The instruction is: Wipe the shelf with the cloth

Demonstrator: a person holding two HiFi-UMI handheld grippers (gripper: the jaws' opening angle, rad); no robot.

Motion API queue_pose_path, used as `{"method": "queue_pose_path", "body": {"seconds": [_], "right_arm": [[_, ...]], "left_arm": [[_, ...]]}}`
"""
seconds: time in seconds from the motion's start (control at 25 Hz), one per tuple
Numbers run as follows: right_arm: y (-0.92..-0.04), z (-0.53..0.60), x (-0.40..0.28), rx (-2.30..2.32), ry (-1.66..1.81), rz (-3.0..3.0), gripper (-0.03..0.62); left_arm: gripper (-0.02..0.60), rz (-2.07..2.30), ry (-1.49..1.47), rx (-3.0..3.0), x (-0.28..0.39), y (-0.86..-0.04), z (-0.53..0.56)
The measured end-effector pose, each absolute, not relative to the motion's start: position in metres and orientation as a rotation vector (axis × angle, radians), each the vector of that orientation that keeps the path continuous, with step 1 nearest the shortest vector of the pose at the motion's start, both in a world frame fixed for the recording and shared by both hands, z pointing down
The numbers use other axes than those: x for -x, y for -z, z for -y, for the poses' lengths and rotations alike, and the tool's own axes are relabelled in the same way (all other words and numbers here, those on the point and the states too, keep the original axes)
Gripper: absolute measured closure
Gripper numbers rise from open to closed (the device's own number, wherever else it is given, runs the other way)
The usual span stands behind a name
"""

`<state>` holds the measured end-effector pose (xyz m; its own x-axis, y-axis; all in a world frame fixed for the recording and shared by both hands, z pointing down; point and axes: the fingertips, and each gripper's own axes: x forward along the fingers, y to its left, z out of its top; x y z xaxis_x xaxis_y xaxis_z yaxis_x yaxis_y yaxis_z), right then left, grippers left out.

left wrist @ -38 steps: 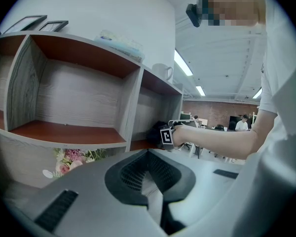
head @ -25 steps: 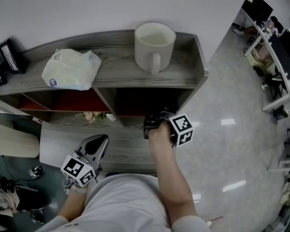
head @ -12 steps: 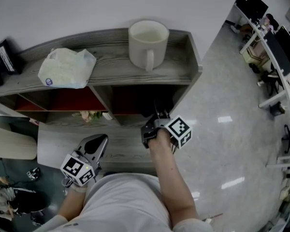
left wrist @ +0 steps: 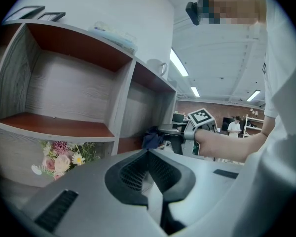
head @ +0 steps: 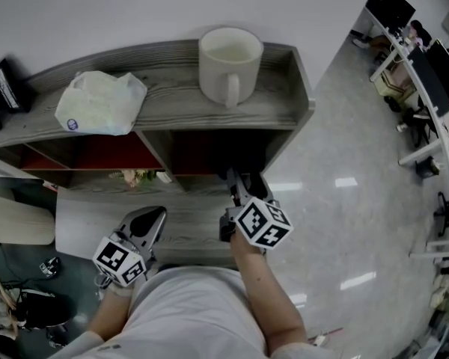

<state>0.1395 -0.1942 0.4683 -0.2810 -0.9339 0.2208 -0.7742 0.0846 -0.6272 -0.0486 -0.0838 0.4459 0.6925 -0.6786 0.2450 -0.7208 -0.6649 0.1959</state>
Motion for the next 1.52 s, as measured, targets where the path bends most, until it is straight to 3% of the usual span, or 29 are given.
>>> {"method": "queue_pose_path", "body": {"seconds": [0.4, 0.48, 0.56, 1.08, 1.36, 1.52], "right_arm": [[-0.45, 0.228, -0.132, 2.122, 0.334, -2.507, 0.31], [-0.456, 0.235, -0.131, 2.21, 0.267, -2.55, 0.344], [-0.47, 0.24, -0.132, 2.298, 0.218, -2.591, 0.423], [-0.509, 0.252, -0.126, 2.327, 0.304, -2.749, 0.527], [-0.508, 0.251, -0.106, 2.226, 0.336, -2.889, 0.539], [-0.516, 0.247, -0.061, 2.046, 0.31, -3.109, 0.539]], "left_arm": [[0.568, 1.118, -0.213, -2.616, 0.052, -0.448, 0.088], [0.568, 1.121, -0.214, -2.613, 0.053, -0.448, 0.089], [0.568, 1.123, -0.214, -2.61, 0.054, -0.449, 0.091], [0.568, 1.133, -0.22, -2.597, 0.06, -0.45, 0.092], [0.568, 1.147, -0.227, -2.57, 0.063, -0.454, 0.08], [0.568, 1.186, -0.226, -2.543, 0.071, -0.456, 0.073]]}}
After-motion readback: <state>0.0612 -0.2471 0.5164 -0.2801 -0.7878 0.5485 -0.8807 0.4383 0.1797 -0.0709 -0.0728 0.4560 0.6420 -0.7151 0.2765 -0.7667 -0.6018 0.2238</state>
